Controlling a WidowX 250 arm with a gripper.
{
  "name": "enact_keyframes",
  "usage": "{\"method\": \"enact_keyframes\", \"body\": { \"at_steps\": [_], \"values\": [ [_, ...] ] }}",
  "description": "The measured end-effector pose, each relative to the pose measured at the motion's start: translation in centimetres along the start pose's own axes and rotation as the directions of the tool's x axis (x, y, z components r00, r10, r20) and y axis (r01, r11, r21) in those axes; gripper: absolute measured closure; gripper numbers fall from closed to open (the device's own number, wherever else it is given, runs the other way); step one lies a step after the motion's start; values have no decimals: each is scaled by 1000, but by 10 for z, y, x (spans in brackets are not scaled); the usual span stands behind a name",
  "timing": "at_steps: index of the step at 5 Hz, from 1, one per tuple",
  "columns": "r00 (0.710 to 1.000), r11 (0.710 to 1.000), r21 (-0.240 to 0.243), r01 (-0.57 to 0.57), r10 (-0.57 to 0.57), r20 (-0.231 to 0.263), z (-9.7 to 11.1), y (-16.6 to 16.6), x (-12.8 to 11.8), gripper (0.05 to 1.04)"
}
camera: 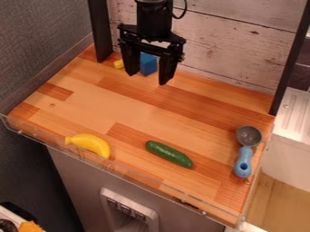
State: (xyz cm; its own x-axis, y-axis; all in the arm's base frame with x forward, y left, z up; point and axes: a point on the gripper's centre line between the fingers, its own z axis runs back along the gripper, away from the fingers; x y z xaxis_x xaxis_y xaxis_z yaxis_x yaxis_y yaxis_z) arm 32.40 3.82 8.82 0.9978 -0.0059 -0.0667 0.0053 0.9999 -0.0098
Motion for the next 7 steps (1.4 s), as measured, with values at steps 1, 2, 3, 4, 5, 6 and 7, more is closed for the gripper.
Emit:
{"method": "enact_keyframes", "body": {
  "at_steps": [1,2,3,4,5,6,7],
  "values": [
    [993,993,-11,-114,113,-25,-9,19,8,85],
    [952,952,-16,-305,305,-21,-14,59,18,85],
    [868,868,-19,-497,496,-29,-21,95,17,85],
    [726,725,-28,-688,687,-34,-27,123,16,85],
    [546,546,-27,-838,836,-46,-31,143,19,85],
    [415,414,-27,-910,909,-49,-33,161,26,85],
    [429,428,-28,-903,902,-49,-35,164,31,87]
  ]
}}
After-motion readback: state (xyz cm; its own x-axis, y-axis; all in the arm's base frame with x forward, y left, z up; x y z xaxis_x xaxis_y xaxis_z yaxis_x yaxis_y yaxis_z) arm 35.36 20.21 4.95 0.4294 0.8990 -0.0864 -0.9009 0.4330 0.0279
